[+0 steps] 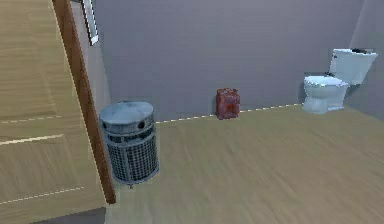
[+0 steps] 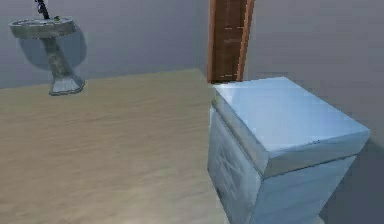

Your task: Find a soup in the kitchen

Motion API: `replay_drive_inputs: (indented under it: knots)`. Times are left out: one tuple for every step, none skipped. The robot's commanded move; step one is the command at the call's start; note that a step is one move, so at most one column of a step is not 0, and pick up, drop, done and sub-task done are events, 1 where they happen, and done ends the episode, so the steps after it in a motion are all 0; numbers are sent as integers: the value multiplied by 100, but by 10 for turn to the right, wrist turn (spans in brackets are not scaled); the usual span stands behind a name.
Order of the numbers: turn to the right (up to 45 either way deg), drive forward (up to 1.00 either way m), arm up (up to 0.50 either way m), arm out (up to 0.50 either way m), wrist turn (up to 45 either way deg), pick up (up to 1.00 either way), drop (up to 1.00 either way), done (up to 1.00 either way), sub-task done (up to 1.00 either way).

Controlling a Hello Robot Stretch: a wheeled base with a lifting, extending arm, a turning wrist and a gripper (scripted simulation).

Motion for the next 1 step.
replay_drive_inputs:
  knots:
    - [-90, 0, 0, 0, 0, 0, 0, 0, 0]
